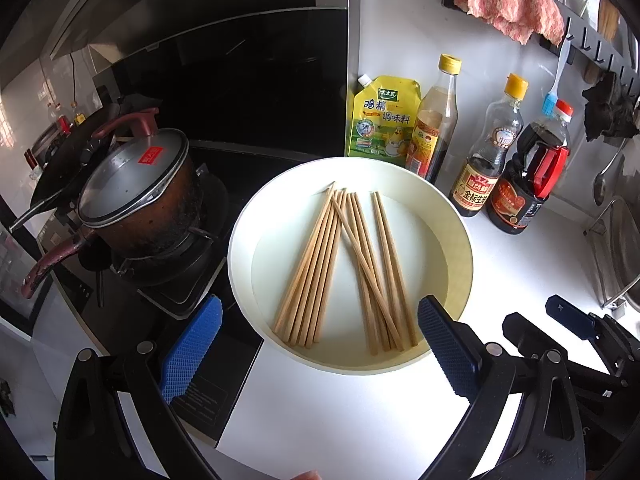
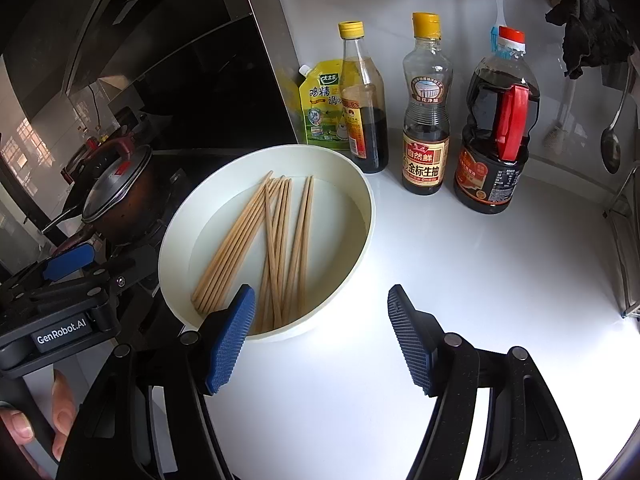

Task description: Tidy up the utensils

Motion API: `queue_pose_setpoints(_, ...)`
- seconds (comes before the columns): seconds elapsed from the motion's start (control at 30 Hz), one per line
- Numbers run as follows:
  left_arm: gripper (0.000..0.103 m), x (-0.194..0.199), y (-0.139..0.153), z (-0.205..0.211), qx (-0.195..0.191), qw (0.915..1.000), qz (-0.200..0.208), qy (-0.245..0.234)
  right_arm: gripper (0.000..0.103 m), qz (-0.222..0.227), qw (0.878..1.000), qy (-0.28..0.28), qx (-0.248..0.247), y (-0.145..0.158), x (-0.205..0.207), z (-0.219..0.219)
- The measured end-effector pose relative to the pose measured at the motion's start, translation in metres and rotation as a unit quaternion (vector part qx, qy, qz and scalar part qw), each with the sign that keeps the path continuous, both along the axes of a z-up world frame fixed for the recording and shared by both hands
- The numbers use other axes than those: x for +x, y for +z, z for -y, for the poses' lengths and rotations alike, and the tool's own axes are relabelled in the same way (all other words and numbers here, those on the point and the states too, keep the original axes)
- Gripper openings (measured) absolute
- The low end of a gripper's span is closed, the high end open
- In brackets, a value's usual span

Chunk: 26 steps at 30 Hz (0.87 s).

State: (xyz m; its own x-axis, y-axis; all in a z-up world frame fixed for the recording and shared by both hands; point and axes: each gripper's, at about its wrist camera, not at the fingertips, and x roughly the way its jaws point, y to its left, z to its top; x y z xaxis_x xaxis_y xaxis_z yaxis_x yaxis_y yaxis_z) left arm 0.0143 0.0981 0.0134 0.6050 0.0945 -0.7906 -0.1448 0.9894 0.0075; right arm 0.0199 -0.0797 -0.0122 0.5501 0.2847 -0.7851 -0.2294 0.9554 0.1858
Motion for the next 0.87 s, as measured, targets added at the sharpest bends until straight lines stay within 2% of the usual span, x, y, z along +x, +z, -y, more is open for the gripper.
queue_pose_setpoints(0.47, 0.096, -0.0011, 0.0026, 0.0018, 0.004, 1.0000, 0.005, -0.004, 0.066, 0.000, 1.000, 0.000, 0.000, 0.0005, -0.0002, -0.0004)
queue_pose_setpoints(0.87, 0.097, 0.0009, -0.0030, -0.0014, 0.000, 1.0000, -0.008, 0.000, 0.066, 0.000, 1.000, 0.000, 0.000, 0.0005, 0.0000, -0.0005)
